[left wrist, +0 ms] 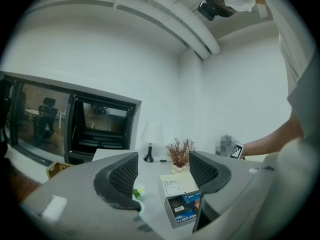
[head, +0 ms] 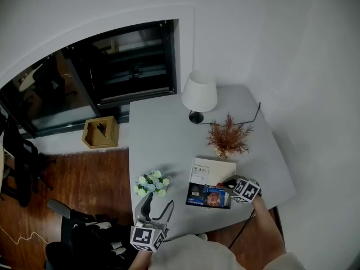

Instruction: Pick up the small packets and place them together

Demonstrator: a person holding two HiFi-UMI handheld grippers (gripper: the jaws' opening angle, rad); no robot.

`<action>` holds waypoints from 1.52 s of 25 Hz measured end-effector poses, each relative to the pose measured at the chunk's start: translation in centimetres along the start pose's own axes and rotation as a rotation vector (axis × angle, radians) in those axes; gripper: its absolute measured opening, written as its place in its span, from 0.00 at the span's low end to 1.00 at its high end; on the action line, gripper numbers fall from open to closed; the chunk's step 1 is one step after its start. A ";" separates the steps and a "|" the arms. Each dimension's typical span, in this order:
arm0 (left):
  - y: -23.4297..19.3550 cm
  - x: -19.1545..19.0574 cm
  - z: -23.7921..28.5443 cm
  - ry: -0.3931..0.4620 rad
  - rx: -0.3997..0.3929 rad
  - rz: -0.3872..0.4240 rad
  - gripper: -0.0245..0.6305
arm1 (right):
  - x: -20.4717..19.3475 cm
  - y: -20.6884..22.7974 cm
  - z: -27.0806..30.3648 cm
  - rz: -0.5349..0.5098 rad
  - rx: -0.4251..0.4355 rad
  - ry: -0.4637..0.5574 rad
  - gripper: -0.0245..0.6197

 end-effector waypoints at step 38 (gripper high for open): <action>-0.6 -1.0 -0.4 -0.028 0.050 -0.026 0.52 | -1.1 7.6 5.0 0.039 -0.317 -0.267 0.31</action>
Point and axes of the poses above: the fingertips, and each gripper's own axes: z forward along the fingers, y to its right, x out of its top, the point moved 6 cm from there along -z, backward along the fingers, and after that the axes turned 10 degrees about -y, right-handed, at the moved point
